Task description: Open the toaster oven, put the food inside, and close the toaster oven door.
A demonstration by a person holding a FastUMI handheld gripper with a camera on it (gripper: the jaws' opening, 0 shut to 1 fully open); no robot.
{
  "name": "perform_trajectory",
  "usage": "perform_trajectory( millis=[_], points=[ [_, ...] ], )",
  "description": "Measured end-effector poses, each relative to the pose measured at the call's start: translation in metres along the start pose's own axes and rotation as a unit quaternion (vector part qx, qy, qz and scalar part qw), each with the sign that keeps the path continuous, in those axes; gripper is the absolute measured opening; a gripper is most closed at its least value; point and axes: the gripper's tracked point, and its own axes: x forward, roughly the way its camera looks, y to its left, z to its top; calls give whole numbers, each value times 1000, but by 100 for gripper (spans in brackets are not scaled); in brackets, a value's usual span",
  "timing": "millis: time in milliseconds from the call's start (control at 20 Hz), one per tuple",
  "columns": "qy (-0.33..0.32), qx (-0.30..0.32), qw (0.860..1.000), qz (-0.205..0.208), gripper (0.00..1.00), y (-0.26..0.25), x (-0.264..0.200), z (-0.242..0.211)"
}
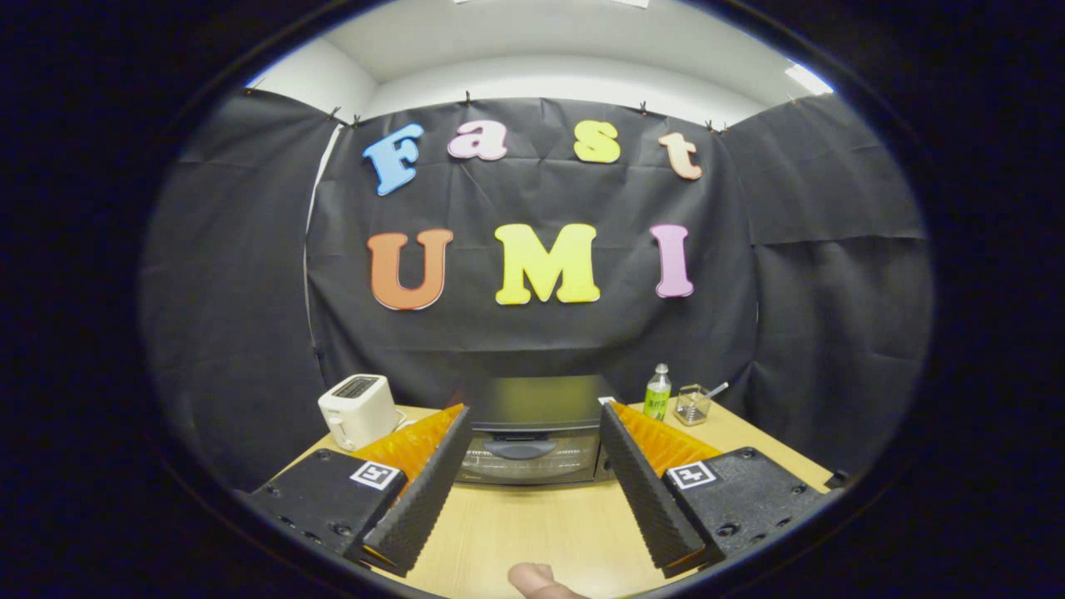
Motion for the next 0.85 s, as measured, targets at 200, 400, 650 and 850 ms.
perform_trajectory(
  millis=[200,400,650,850],
  points=[
    [-20,-1,1000,2,100,-5,-46,32],
    [-26,4,1000,8,100,-7,-77,55],
    [-48,-19,999,6,100,-11,-110,72],
    [-63,-41,997,25,100,2,-133,72]
  ],
)
